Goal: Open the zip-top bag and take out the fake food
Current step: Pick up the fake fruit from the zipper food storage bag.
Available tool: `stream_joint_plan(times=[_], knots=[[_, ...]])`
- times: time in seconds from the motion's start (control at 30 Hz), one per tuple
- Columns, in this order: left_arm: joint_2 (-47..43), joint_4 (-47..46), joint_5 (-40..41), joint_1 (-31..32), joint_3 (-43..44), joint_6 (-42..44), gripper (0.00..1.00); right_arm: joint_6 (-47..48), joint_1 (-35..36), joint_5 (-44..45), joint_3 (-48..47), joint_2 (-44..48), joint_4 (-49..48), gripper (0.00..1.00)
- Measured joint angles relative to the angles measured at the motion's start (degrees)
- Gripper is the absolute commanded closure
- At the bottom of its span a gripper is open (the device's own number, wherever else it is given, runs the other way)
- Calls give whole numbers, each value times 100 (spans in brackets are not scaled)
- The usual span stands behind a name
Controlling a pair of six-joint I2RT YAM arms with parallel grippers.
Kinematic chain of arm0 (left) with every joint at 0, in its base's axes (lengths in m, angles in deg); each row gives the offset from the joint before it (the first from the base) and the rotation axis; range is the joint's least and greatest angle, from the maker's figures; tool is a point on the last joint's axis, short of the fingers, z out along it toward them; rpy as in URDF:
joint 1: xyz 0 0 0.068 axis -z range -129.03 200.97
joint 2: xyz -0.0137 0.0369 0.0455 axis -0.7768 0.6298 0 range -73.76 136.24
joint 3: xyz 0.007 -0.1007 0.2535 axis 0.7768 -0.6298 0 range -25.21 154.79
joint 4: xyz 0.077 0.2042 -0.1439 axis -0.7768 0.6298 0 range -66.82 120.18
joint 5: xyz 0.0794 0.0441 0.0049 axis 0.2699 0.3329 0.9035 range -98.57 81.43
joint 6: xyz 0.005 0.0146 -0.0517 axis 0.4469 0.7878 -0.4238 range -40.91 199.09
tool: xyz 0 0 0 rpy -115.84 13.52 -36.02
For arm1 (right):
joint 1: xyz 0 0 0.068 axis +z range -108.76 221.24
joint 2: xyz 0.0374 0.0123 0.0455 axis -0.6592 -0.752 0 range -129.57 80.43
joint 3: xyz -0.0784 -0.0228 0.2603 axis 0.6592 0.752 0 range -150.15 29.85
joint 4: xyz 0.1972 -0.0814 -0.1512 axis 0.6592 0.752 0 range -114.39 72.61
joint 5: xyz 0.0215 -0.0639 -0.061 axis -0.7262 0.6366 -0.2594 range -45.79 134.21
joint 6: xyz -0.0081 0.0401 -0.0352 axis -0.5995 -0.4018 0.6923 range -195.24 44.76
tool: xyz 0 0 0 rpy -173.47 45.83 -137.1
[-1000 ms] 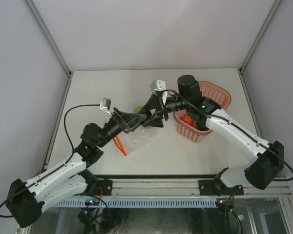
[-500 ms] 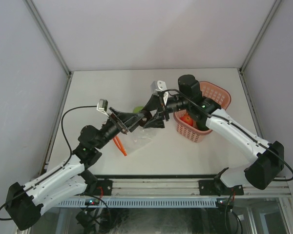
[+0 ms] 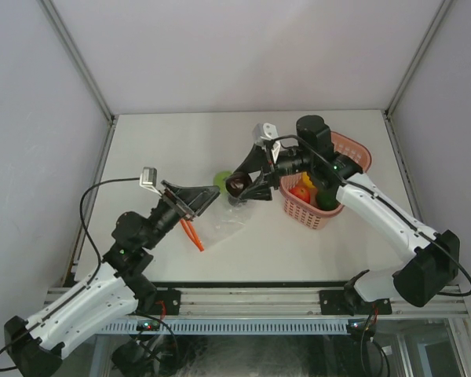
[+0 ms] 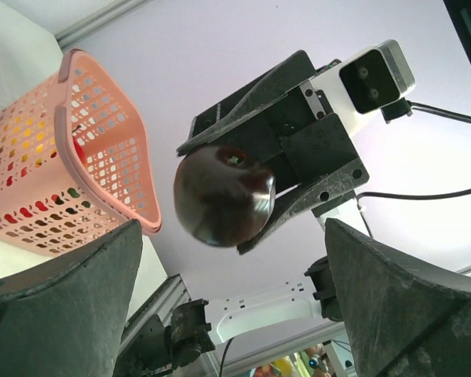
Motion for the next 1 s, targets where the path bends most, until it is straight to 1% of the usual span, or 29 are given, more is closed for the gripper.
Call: stream_joint_plan(times=[0.33, 0.57, 0.87, 1.0], knots=[[-927, 1353, 494, -2, 0, 632, 0, -74, -581, -192, 0, 249, -9, 83], [-1554, 2293, 911, -22, 2, 1134, 0, -92, -1154, -275, 0, 363, -7, 83], [-2157, 3379, 1314, -24, 2, 1687, 0, 72, -2393, -304, 96, 647, 177, 83], [-2306, 3834, 1443, -24, 2, 1899, 0, 203, -2994, -197, 439, 813, 229, 83]])
